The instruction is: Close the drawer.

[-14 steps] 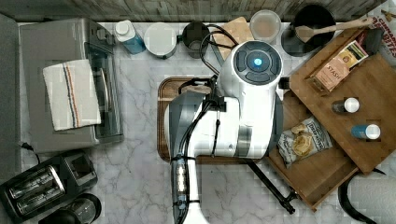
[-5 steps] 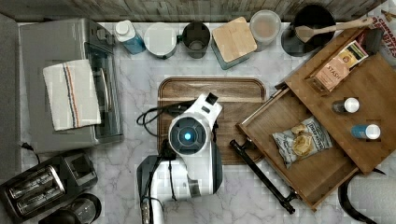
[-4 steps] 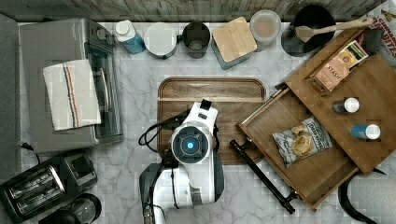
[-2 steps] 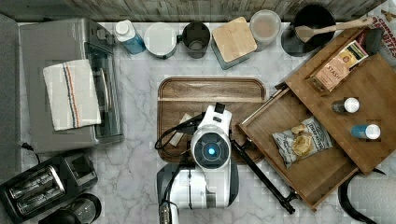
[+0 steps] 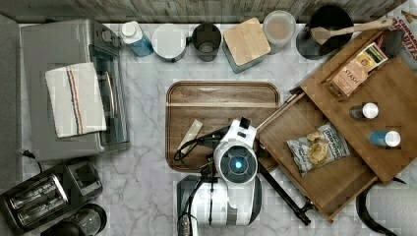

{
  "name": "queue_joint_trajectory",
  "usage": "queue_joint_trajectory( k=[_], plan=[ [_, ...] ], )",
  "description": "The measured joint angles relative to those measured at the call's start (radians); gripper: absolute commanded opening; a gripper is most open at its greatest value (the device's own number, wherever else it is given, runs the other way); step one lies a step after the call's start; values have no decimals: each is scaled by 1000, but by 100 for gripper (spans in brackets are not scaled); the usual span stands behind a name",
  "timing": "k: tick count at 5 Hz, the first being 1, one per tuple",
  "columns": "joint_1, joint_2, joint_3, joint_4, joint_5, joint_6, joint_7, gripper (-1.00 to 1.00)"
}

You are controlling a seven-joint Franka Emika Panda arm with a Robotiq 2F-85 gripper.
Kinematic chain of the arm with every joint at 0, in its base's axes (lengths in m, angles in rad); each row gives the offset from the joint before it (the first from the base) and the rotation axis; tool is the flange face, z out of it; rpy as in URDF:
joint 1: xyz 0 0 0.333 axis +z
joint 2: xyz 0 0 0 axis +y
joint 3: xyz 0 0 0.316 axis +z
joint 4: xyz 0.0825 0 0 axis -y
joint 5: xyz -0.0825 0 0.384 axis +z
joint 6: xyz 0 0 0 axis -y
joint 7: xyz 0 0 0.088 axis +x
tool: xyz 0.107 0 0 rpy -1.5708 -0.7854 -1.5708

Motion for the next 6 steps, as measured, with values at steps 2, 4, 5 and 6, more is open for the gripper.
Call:
queue_joint_trajectory(
  k=[2,4,5,6],
  plan=[
    [-14,-49,-27,-119,-4,-3,-59,-100],
    [-48,-127,-32,-211,-88,-75,-152,-100],
    [-97,-117,-54,-199,-155,-71,-321,-100],
    [-154,-88,-122,-186,-200,-22,-430,-100]
  ],
)
